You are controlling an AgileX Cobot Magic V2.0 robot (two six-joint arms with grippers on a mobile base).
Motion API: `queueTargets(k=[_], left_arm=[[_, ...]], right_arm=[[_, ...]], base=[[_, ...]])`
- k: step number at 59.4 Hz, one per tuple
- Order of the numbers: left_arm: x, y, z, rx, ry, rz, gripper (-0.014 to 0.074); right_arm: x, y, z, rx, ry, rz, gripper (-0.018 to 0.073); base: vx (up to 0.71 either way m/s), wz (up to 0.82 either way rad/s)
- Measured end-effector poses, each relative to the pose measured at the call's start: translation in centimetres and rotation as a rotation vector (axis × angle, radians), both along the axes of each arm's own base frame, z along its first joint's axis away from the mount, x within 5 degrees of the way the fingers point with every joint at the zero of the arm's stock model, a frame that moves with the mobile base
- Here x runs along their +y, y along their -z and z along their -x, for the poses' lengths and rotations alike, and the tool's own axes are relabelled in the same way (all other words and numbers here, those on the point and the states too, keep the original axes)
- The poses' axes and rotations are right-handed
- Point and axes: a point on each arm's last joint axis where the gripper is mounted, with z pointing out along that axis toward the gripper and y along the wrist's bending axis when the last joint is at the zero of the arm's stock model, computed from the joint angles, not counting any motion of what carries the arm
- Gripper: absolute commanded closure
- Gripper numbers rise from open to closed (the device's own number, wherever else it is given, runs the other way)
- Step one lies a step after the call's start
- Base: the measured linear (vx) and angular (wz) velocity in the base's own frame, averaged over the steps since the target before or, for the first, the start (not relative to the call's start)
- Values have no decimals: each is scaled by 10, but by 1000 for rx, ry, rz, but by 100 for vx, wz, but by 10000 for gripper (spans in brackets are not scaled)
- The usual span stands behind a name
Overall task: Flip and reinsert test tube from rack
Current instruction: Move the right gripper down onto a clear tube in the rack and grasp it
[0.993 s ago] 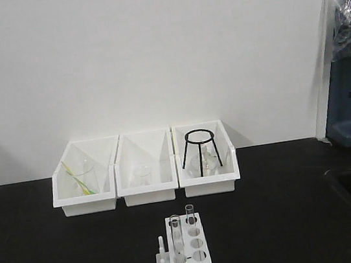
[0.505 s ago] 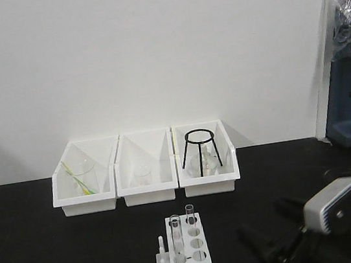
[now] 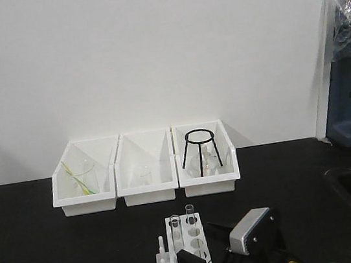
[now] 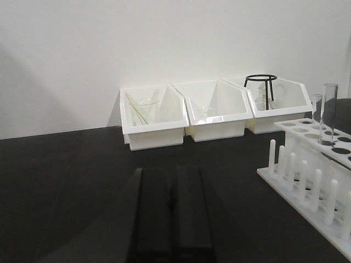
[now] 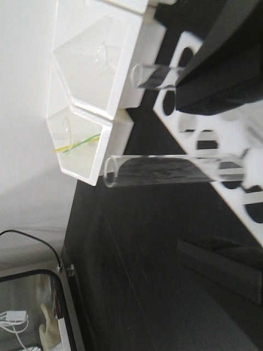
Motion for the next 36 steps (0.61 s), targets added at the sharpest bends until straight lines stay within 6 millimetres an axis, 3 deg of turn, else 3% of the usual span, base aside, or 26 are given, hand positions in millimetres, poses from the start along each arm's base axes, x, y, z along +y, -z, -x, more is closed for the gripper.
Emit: queueTargets(k=[25, 31, 36], left_arm=[[0, 0, 0, 0, 0, 0, 602], [0, 0, 0, 0, 0, 0, 602], [0, 0, 0, 0, 0, 0, 602]], right_arm=[[29, 16, -40, -32, -57, -15, 71], [36, 18, -41, -23, -70, -24, 162], [39, 18, -39, -19, -79, -27, 291]], base=[[0, 0], [0, 0], [0, 0]])
